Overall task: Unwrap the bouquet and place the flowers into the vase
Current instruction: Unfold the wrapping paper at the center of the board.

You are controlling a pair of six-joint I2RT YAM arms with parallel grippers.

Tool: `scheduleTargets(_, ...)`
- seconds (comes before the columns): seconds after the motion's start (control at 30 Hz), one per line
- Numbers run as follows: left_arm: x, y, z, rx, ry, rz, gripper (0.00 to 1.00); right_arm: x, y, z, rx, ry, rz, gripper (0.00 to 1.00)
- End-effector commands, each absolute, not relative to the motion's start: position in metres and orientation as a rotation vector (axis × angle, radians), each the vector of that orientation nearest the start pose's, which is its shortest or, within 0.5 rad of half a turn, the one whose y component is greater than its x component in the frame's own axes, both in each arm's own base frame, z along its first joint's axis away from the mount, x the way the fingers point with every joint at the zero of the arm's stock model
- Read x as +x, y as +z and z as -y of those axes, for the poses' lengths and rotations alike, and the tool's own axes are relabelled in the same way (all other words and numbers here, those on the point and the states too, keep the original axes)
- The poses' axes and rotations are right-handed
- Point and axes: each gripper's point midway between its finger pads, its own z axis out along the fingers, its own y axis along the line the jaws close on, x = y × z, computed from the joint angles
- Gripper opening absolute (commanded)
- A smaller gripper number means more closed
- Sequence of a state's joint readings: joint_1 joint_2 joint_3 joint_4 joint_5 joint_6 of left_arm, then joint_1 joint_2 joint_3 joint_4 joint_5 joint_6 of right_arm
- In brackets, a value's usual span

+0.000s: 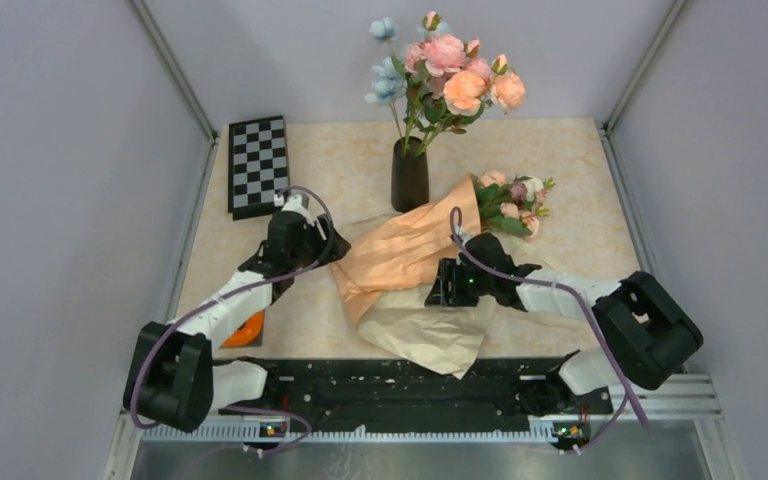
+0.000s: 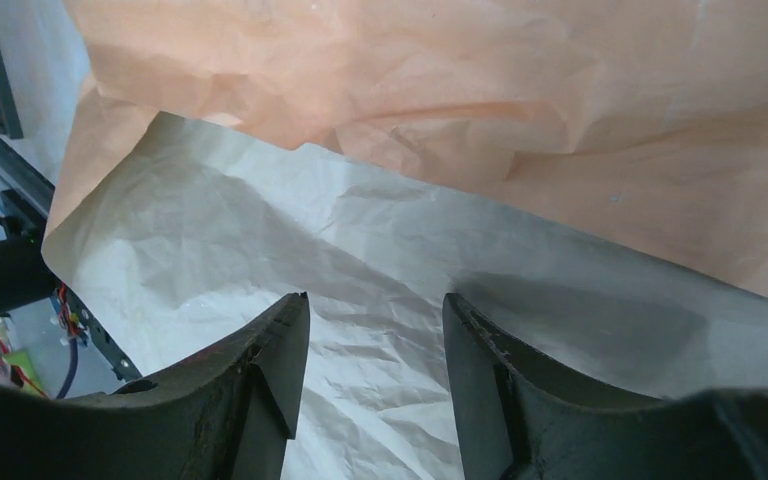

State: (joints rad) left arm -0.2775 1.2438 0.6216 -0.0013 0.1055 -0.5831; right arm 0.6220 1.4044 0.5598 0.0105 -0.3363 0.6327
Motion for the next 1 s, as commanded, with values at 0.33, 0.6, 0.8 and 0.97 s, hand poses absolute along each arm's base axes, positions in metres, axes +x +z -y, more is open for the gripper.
scheduleTargets(0.33, 0.212, 0.056, 0.233, -0.145, -1.006, -2.459, 0.64, 0.165, 0.021, -0.251, -0.201, 0.944, -2.614, 0.51)
scheduleTargets(0.6, 0.178, 0.035, 0.217, -0.147, -0.994, -2.539, 0.64, 0.137, 0.017, -0.222, -0.128, 0.892, -2.668, 0.51)
scheduleTargets(0.8, 0.161, 0.031, 0.213, -0.139, -1.036, -2.544, 0.64, 0.124, 0.017, -0.21, -0.057, 0.889, -2.692, 0.51)
scheduleTargets(0.97, 0.172, 0.066, 0.213, -0.032, -1.023, -2.443, 0.68, 0.136, 0.043, -0.208, -0.033, 0.84, -2.649, 0.54)
